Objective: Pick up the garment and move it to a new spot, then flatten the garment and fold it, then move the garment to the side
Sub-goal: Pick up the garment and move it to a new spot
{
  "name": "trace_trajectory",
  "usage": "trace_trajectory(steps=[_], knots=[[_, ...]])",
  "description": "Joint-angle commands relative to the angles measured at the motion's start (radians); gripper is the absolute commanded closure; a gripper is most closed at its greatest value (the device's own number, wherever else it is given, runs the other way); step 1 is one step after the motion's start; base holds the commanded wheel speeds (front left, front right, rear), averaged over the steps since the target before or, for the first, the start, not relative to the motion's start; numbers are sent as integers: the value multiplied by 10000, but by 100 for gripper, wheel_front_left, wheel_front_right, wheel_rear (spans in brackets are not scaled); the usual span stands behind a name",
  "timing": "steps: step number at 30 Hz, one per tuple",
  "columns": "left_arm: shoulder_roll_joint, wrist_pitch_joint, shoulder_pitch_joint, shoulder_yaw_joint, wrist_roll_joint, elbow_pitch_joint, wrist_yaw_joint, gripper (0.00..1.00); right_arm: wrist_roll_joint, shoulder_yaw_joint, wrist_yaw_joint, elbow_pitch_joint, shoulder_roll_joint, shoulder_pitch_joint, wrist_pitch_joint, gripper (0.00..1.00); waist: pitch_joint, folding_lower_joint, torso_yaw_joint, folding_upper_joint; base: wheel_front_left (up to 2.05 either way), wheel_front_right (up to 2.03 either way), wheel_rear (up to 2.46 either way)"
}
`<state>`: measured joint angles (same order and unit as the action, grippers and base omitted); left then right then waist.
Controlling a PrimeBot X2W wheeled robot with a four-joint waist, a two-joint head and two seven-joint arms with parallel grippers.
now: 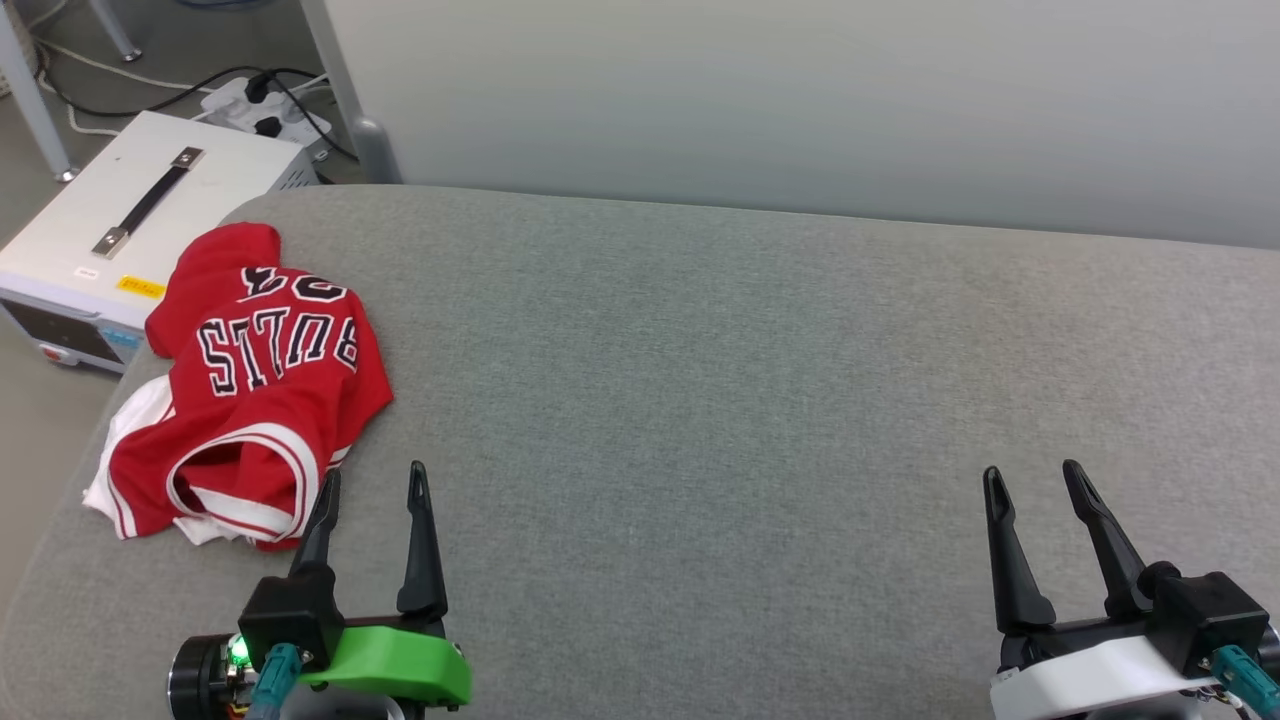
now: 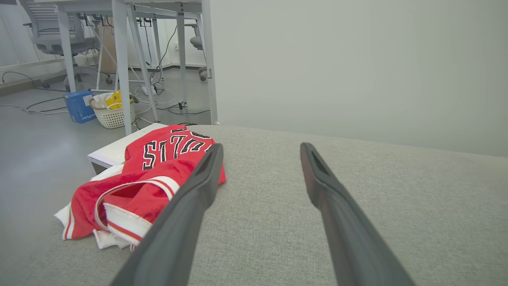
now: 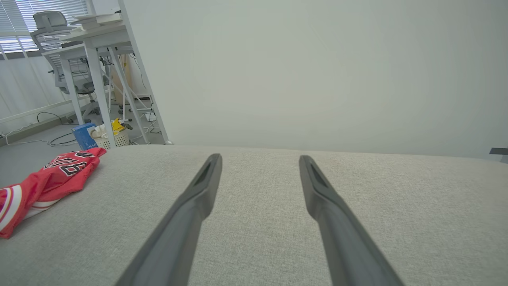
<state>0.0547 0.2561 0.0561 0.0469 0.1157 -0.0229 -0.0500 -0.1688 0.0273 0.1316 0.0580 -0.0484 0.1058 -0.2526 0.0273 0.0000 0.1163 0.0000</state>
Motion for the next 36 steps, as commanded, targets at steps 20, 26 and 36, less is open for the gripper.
trace_trajectory(steps=[20,26,36], knots=[[-45,57,-115,-269,565,-100,-163,0,264,126,-9,58,-18,-78,-92,0,397,0,2631,0,0,0,0],[-45,57,-93,-346,718,-125,-174,0,309,163,-9,61,-18,-87,-92,0,460,0,3155,0,0,0,0],[-45,57,-77,-474,890,-129,-183,0,402,234,-9,63,-18,-179,-92,0,581,0,3477,0,0,0,0]])
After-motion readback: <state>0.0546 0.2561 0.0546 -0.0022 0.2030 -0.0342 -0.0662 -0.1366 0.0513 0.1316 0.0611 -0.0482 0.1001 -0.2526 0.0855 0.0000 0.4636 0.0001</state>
